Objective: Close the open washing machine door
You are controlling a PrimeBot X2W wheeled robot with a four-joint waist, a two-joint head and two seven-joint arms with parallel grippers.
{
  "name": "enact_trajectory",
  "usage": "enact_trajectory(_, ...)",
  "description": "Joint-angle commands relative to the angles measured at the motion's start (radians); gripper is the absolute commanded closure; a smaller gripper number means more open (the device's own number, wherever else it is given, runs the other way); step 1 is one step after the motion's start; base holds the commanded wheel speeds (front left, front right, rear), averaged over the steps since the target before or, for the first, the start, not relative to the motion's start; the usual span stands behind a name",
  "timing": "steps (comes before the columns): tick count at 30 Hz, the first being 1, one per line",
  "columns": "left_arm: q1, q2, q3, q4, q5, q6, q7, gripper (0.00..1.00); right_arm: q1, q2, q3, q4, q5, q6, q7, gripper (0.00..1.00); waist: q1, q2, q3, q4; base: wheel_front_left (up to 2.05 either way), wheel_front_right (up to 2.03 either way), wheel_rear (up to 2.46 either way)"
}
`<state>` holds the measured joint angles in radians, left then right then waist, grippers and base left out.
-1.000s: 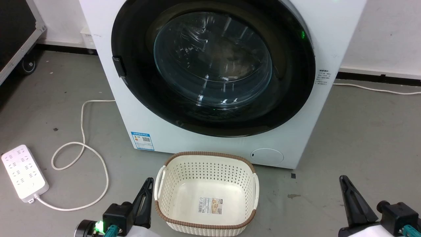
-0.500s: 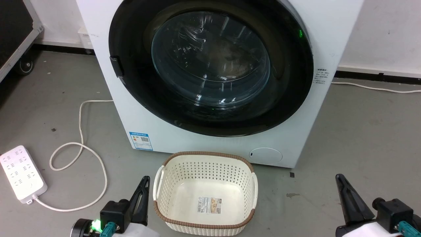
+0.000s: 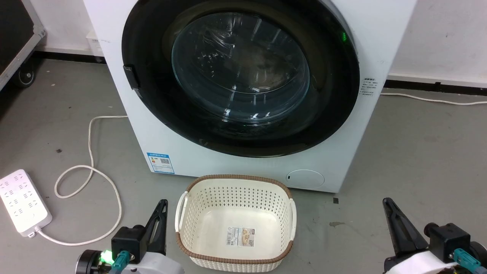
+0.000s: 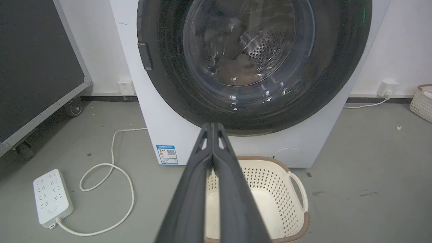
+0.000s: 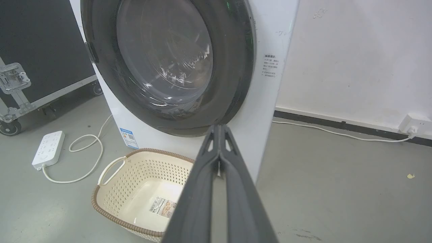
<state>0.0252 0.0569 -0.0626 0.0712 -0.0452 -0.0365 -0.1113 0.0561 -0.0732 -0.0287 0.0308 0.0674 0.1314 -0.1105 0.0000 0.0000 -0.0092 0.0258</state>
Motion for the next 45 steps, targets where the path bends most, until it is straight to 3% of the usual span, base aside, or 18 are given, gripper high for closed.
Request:
enact_trajectory(1,-0.010,-0.001,0.005,-0.008,0.009,0.006,0.007,1.00,-0.016,0.007,0.002,-0.007,-0.011,0.000,0.005,1.00,0.0000,0.0000,0.000,-0.001,0.00,0.00,0.00)
enact_trajectory(45,-0.024,-0.006,0.059,-0.067,0.043,0.035,0.105,1.00,-0.054,0.022,0.027,-0.029,-0.064,-0.001,0.104,1.00,0.0000,0.0000,0.009,-0.024,0.00,0.00,0.00)
